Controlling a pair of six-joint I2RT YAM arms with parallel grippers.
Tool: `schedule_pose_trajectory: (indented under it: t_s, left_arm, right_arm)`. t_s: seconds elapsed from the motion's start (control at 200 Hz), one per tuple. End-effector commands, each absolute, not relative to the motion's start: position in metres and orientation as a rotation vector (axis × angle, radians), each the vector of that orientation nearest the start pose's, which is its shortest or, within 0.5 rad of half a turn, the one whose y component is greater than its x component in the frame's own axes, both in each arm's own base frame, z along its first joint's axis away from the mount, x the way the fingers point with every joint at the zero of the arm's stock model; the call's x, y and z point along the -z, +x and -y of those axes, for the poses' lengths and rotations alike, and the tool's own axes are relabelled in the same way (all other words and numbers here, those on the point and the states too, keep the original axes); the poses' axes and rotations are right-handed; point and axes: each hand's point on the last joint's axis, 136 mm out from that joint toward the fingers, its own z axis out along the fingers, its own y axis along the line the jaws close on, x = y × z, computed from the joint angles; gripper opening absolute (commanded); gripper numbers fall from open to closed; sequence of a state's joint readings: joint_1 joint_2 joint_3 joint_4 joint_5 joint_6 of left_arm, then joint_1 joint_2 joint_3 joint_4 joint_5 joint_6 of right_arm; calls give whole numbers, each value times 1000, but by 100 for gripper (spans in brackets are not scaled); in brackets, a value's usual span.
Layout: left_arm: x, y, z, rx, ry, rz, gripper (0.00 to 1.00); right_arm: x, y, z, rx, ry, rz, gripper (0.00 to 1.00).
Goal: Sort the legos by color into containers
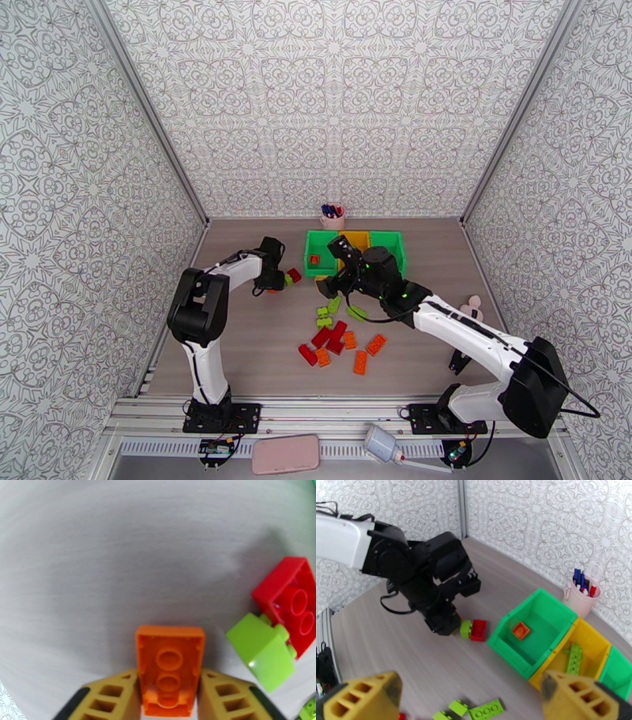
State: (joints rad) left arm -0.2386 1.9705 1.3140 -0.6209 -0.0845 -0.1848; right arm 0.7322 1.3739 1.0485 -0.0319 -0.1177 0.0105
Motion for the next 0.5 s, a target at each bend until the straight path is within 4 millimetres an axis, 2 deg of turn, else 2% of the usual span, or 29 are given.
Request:
schedule_pose_trajectory:
  t_s: [0.0, 0.19, 0.495]
  left_arm:
    - [-33, 418, 83, -41, 30, -2796, 31]
    - [-67, 426, 91, 41, 3, -2649, 30]
    - [-137, 434, 118, 152, 22, -2396, 27]
  right_arm:
    - [-264, 316, -308, -594, -760, -1830, 96]
    - [-263, 311, -310, -630, -765, -1836, 96]
    - [-265, 307, -317, -710, -748, -1814, 96]
